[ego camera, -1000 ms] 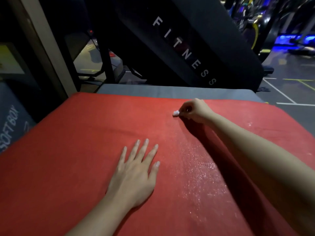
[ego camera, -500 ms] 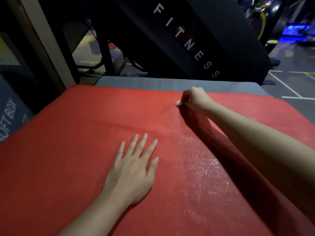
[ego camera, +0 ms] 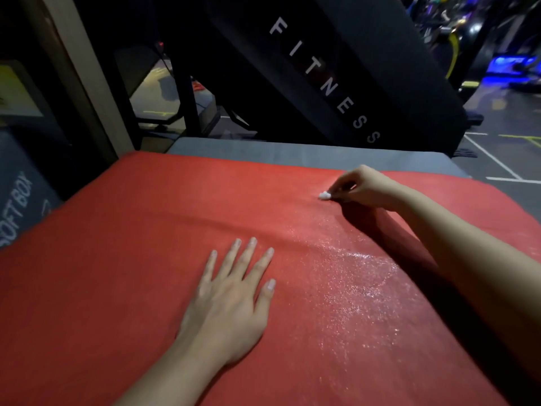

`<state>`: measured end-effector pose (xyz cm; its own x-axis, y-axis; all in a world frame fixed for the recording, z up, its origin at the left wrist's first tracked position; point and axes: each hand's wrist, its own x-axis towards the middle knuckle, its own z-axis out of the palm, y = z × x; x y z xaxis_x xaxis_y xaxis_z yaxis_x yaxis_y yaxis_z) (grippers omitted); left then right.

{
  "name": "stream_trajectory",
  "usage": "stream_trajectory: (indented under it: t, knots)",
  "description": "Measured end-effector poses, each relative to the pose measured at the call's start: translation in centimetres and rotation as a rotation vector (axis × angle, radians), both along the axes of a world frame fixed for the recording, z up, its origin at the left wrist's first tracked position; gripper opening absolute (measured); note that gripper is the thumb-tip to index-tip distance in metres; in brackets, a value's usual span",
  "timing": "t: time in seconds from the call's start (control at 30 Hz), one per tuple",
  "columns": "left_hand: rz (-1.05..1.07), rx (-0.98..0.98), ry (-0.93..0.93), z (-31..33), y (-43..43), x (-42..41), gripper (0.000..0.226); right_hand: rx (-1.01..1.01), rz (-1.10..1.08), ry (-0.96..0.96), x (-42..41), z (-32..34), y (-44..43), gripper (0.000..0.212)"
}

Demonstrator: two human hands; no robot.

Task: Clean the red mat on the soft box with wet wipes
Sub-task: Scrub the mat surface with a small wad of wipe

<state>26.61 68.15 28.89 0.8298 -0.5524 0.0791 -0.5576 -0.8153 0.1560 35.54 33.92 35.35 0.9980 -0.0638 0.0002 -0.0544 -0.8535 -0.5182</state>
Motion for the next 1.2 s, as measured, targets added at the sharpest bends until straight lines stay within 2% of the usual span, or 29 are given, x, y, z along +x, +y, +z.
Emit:
stream_trajectory:
  t: [0.1,0.23,0.37,0.47,0.57,0.63,0.77,0.9,1.0,1.1,1.2]
  knots:
    - [0.010,0.006,0.004,-0.2,0.0,0.0,0.071,0.056,0.063,0.015,-0.7,0.6,0.5,0.033]
    - [0.013,0.032,-0.005,0.0,-0.2,0.0,0.072,-0.079,-0.156,-0.169,1.9,0.1,0.9,0.009]
    - [0.012,0.017,-0.004,0.0,0.0,0.0,0.075,-0.070,-0.237,-0.141,1.7,-1.3,1.6,0.014]
    - [0.008,0.004,-0.001,0.2,-0.1,-0.1,0.077,-0.112,-0.130,-0.108,-0.8,-1.8,1.9,0.030]
    - [0.011,-0.020,0.005,0.3,-0.2,-0.1,0.077,-0.139,0.018,-0.042,-3.6,-1.4,2.6,0.015]
    - [0.012,-0.004,0.000,0.3,-0.1,0.0,0.077,-0.101,0.057,-0.015,-4.4,-1.1,2.9,0.015]
    - [0.015,-0.001,0.004,0.3,-0.2,0.0,0.078,-0.078,-0.081,-0.136,-4.2,-1.6,3.1,0.005]
    - [0.016,0.005,0.001,0.2,-0.2,0.1,0.079,-0.115,-0.219,-0.218,-4.5,-2.3,4.6,0.014]
    - [0.011,0.003,0.006,0.0,-0.2,0.1,0.077,-0.100,-0.120,-0.143,-6.7,-1.6,6.2,0.018]
    - [0.011,-0.014,0.004,-0.1,-0.1,0.2,0.078,-0.089,0.096,0.000,-10.6,-0.5,8.1,0.022]
    - [0.011,0.004,0.002,-0.2,-0.2,0.3,0.077,-0.127,0.181,0.000,-12.7,-0.5,9.3,0.020]
